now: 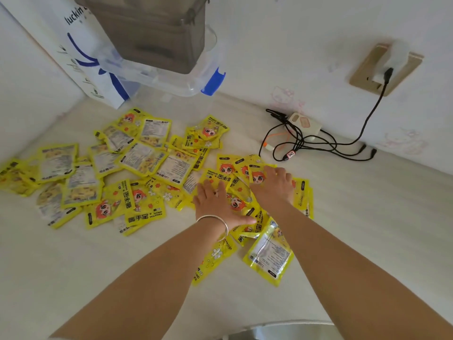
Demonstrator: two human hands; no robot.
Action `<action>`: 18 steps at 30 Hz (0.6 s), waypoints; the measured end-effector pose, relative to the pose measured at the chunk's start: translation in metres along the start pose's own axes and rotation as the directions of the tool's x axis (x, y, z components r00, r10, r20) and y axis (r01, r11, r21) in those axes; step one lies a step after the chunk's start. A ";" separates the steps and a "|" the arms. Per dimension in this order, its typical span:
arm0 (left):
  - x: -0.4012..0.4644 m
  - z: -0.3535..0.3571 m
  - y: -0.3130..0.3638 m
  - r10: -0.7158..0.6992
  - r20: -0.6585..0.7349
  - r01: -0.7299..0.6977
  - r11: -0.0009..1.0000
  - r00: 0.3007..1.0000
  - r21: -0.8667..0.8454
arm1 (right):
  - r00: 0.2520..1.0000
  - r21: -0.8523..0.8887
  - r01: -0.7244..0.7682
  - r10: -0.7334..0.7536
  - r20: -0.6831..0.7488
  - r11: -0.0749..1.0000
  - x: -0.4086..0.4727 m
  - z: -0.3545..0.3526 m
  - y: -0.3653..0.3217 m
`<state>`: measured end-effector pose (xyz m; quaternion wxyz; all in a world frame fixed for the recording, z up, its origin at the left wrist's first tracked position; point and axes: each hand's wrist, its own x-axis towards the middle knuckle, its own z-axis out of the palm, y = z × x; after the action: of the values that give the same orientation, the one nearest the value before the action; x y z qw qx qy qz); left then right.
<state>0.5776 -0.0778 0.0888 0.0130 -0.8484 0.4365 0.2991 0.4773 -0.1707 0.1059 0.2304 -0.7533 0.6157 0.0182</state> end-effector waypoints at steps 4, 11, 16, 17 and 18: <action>0.006 0.007 0.007 0.024 0.044 -0.029 0.993 0.999 0.112 | 0.997 -0.132 -0.017 0.027 0.077 0.991 0.011 0.010 -0.009; 0.016 -0.002 -0.005 0.157 -0.023 -0.154 0.982 0.987 0.106 | 0.999 -0.052 0.000 0.002 0.044 0.999 0.022 0.008 -0.010; 0.007 -0.001 -0.002 0.212 0.007 -0.207 0.948 0.977 0.243 | 0.997 -0.157 0.081 -0.077 0.031 0.984 0.023 0.004 -0.007; 0.006 -0.002 0.000 0.215 0.006 -0.210 0.947 0.977 0.244 | 0.995 -0.202 0.104 -0.101 0.029 0.974 0.023 0.004 -0.008; 0.005 -0.004 0.001 0.217 -0.006 -0.209 0.949 0.976 0.237 | 0.993 -0.231 0.116 -0.113 0.026 0.966 0.023 0.004 -0.009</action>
<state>0.5809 -0.0829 0.0893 0.0742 -0.7934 0.5581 0.2314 0.4920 -0.1893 0.0975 0.1456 -0.8092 0.5633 0.0815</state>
